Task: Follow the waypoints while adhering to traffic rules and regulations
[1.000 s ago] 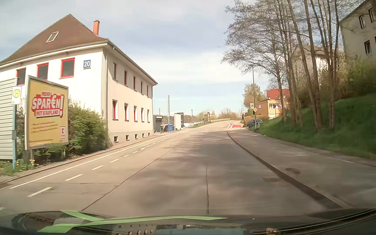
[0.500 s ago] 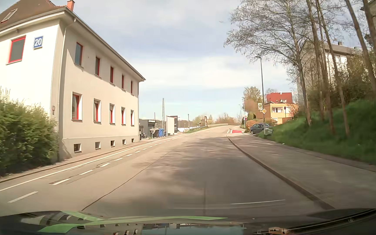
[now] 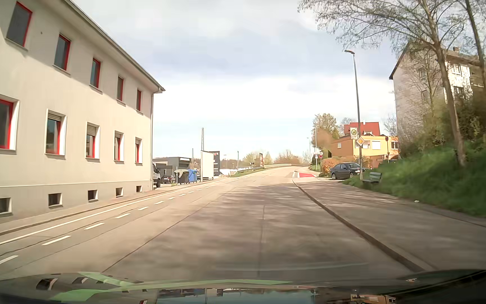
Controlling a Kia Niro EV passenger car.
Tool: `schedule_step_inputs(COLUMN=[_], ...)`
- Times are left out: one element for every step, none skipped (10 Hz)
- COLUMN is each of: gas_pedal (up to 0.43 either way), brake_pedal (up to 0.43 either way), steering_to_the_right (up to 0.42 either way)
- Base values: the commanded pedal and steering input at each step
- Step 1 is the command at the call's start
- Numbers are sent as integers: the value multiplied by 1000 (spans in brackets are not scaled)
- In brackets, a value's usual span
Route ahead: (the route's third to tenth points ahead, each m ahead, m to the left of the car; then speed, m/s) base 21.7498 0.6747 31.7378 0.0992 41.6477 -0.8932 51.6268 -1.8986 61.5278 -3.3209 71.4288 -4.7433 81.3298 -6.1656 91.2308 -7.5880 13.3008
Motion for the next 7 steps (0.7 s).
schedule_step_inputs(gas_pedal=[98,98,87,67,67,67,79], brake_pedal=[0,0,0,0,0,0,0], steering_to_the_right=[10,10,11,10,10,11,9])
